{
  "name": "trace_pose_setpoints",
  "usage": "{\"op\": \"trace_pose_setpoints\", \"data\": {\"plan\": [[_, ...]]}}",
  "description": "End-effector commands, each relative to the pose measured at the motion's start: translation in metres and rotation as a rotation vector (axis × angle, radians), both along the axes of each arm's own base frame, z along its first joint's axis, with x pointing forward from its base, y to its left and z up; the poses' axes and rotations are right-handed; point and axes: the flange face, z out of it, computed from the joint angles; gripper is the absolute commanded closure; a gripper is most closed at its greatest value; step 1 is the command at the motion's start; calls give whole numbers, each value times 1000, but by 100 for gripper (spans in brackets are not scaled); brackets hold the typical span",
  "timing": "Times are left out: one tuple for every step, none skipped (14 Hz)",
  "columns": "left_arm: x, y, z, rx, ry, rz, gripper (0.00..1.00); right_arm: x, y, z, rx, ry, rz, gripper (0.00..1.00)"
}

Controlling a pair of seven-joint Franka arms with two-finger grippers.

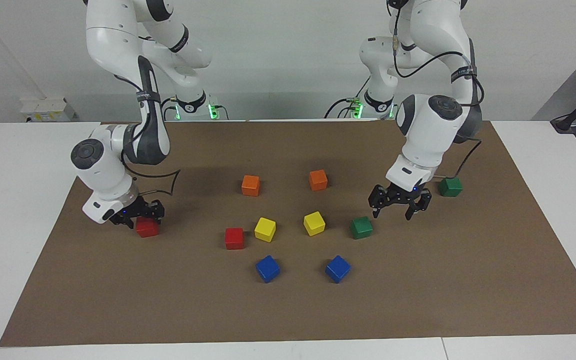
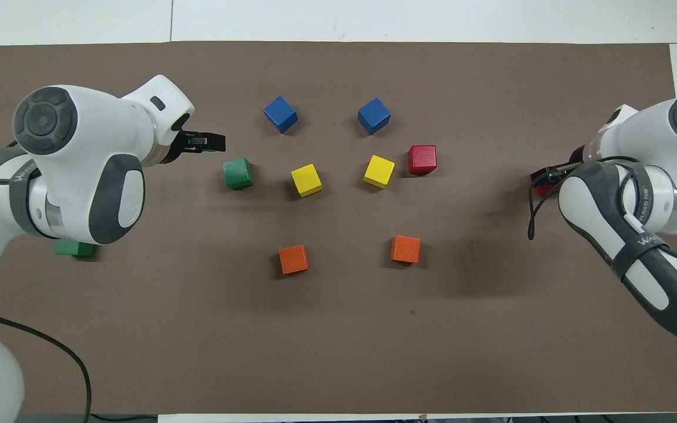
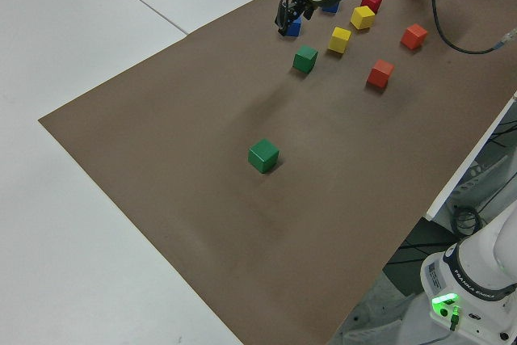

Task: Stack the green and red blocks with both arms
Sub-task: 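Reach the left gripper to green while the right gripper sets red down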

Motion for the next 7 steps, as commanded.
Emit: {"op": "trace_pose_setpoints", "data": {"plan": [[8,-15,-20,28,-8,-27,0,-2,-5,17,4,-6,10,0],[8,-17,-30,34,6,-31,0,0,-3,33,3,16,14,0],[6,-24,-34,36,14,-40,0,3,-3,61,1,28,12,0],[6,-27,-39,36,20,-43,0,6,-1,89,-1,36,15,0],[5,-29,-46,36,35,-38,0,12,2,118,-4,32,20,0],[4,-31,-51,29,53,25,0,19,4,141,-5,24,10,0],[3,-32,-52,20,64,109,0,24,9,162,-7,21,-14,0]]}}
